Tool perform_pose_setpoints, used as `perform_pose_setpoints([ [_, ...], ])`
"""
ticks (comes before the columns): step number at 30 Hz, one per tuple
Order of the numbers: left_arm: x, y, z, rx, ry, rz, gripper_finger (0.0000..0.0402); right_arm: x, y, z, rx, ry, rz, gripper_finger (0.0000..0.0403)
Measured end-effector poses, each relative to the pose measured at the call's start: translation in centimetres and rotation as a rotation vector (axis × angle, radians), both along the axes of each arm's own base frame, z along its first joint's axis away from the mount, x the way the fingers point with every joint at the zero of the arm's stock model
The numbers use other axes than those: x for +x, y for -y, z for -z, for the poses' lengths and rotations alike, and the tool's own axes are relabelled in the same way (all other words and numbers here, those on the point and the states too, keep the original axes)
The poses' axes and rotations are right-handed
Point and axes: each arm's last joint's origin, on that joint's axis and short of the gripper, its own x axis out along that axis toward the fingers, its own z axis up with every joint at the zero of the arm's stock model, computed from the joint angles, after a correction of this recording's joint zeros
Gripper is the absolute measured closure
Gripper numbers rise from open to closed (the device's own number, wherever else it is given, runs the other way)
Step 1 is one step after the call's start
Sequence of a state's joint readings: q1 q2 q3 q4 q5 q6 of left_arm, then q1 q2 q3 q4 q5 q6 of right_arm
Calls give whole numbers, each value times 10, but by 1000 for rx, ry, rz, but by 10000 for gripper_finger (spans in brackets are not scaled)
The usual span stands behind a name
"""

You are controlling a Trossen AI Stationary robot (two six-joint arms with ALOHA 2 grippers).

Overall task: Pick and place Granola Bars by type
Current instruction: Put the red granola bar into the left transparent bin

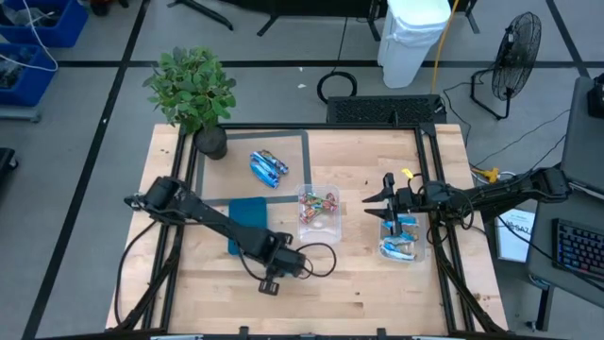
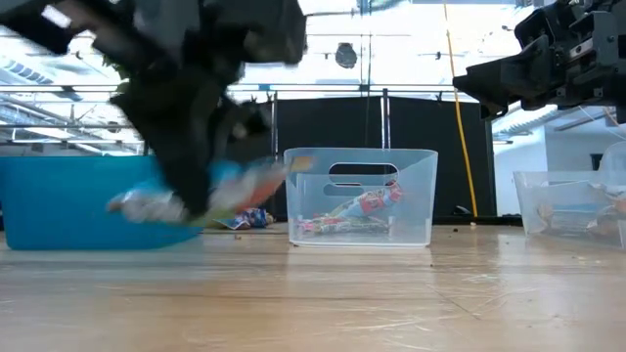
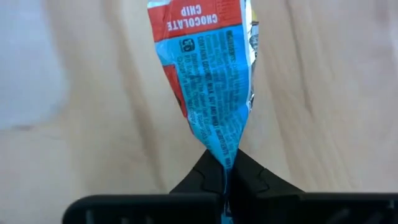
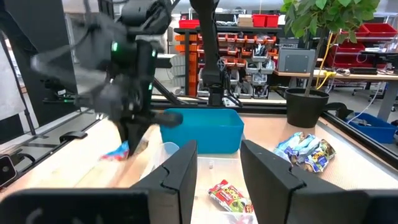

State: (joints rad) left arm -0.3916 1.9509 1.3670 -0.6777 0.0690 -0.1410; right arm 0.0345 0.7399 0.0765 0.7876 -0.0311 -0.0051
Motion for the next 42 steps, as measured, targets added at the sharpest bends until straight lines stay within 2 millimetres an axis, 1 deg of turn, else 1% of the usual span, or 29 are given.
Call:
perform_pose_setpoints([
  [2,-2,-2,-15,15,59,-3,396,0,0,0,-1,-2,0,289],
  [5,-9,-2,-45,25,168,8,397,0,0,1,-2,-6,1,289],
  [9,-24,-3,-87,59,329,46,397,0,0,1,-6,-13,2,289],
  [12,-36,-5,-112,97,433,82,397,0,0,1,-7,-14,3,289],
  [15,-42,-7,-130,139,526,129,398,0,0,1,-7,-15,3,289],
  [17,-45,-11,-136,156,571,161,398,0,0,2,-7,-15,3,289],
  [19,-45,-17,-137,173,613,178,398,0,0,1,-7,-15,3,289],
  [23,-50,-43,-126,190,638,137,398,0,0,2,-7,-22,3,289],
  [27,-56,-73,-110,98,731,99,398,0,0,3,-7,-29,4,289],
  [29,-56,-87,-103,50,807,78,398,0,0,3,-8,-30,4,289],
  [31,-56,-100,-94,10,845,48,398,0,0,3,-12,-29,4,289],
  [35,-50,-124,-84,-53,912,-27,398,0,0,3,-16,-29,8,289],
  [37,-45,-134,-76,-83,902,-59,398,0,0,3,-19,-30,8,289],
  [42,-31,-148,-60,-123,904,-65,398,0,1,3,-27,-33,39,289],
])
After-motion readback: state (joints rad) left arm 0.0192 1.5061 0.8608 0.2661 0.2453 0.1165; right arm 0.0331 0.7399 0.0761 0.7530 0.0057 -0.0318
